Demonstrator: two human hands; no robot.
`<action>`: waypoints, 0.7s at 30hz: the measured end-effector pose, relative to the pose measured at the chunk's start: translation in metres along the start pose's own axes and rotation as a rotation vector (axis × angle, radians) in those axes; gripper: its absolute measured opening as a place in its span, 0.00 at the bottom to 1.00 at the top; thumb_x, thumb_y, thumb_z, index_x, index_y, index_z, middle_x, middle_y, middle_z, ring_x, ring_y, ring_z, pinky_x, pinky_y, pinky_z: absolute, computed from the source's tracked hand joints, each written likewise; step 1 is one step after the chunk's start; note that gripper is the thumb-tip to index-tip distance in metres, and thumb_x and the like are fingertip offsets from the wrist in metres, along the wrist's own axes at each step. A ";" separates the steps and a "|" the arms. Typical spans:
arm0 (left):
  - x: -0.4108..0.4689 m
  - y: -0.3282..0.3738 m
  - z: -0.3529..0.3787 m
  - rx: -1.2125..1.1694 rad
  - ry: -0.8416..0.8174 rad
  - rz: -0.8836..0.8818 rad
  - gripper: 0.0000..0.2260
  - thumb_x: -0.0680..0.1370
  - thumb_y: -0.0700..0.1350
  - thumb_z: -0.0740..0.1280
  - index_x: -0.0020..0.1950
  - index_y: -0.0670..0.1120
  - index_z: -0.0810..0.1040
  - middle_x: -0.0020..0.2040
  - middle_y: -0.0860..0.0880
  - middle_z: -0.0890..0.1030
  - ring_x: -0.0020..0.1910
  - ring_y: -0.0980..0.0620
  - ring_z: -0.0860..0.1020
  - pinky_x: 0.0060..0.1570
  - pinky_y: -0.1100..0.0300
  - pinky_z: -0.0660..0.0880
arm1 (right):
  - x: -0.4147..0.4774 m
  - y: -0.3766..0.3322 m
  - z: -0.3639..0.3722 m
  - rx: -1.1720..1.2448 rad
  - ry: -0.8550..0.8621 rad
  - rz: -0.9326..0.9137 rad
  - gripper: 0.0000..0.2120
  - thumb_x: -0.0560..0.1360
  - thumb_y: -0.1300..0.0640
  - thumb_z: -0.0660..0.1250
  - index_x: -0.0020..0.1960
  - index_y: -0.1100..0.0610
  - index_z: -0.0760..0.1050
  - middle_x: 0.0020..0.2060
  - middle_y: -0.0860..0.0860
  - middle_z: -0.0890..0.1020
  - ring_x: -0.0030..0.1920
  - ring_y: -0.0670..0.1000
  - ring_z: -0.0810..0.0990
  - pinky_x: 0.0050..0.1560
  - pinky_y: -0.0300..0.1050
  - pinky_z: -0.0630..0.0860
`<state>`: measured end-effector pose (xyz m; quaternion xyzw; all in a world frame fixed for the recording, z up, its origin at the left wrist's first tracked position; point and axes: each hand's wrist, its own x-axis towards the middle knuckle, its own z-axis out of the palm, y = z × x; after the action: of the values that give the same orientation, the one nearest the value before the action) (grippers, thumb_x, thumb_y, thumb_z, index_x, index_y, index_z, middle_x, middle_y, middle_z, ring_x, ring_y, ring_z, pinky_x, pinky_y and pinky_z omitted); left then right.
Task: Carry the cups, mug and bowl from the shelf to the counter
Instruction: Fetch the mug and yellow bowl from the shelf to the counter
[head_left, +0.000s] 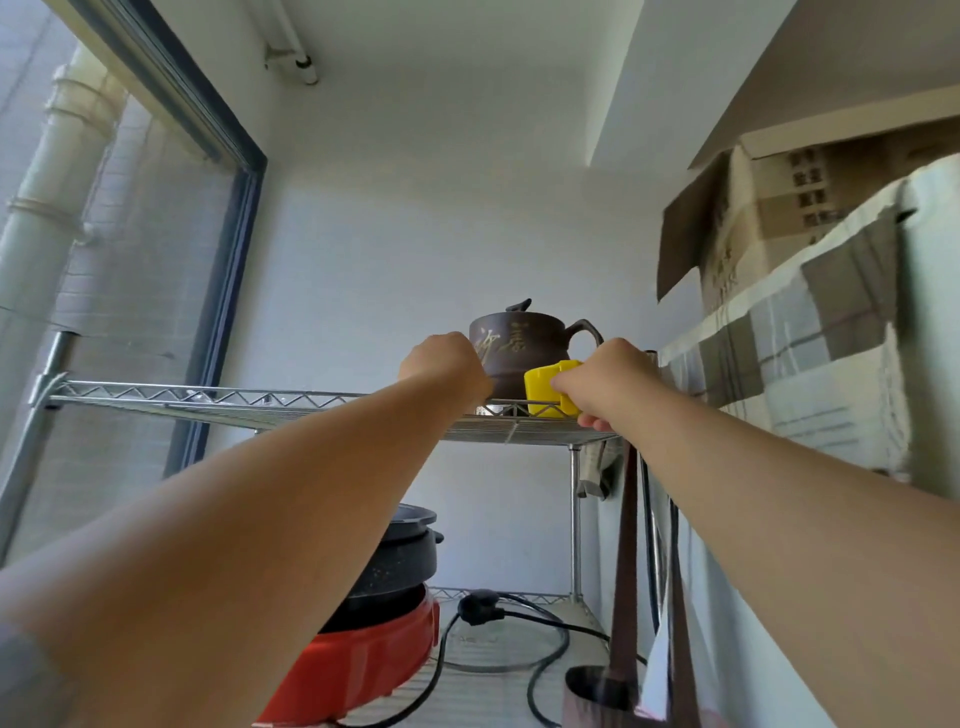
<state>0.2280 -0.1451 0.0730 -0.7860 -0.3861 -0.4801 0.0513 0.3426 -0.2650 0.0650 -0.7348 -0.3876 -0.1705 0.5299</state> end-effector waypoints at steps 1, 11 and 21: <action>0.001 -0.001 0.001 -0.013 -0.001 -0.019 0.09 0.67 0.42 0.69 0.32 0.46 0.68 0.31 0.49 0.73 0.33 0.46 0.74 0.26 0.62 0.64 | 0.000 -0.002 0.002 0.077 -0.015 0.049 0.09 0.69 0.56 0.67 0.48 0.56 0.71 0.38 0.56 0.79 0.25 0.53 0.77 0.19 0.33 0.70; 0.017 -0.030 -0.026 -0.116 -0.200 -0.186 0.05 0.80 0.43 0.59 0.48 0.45 0.74 0.34 0.50 0.72 0.34 0.50 0.72 0.41 0.62 0.69 | 0.011 -0.018 -0.004 0.384 -0.265 0.311 0.13 0.78 0.68 0.58 0.60 0.58 0.68 0.35 0.56 0.82 0.17 0.46 0.77 0.14 0.30 0.65; 0.024 -0.063 -0.034 -1.023 -0.428 -0.446 0.11 0.81 0.34 0.56 0.39 0.38 0.70 0.36 0.41 0.73 0.19 0.50 0.78 0.17 0.61 0.75 | 0.008 -0.007 0.004 0.621 -0.258 0.334 0.09 0.79 0.58 0.61 0.44 0.63 0.70 0.38 0.57 0.77 0.17 0.51 0.80 0.15 0.39 0.74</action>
<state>0.1679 -0.1029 0.0924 -0.6902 -0.2631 -0.4352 -0.5148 0.3420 -0.2572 0.0733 -0.6074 -0.3590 0.1380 0.6950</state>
